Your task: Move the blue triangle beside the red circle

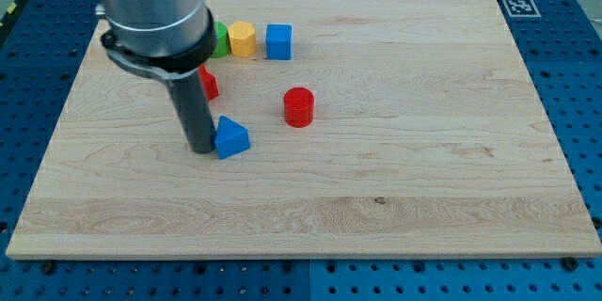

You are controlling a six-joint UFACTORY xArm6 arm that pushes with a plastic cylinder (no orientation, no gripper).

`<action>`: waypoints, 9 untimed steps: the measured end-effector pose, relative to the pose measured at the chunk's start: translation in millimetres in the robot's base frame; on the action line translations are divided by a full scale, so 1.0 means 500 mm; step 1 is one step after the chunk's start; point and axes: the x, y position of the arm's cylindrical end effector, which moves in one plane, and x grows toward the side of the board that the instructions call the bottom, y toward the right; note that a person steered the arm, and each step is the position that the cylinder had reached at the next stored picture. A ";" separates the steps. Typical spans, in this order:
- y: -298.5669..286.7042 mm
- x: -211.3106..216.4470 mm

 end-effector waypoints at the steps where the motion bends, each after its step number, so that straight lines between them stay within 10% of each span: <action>1: 0.031 0.000; 9: 0.154 0.045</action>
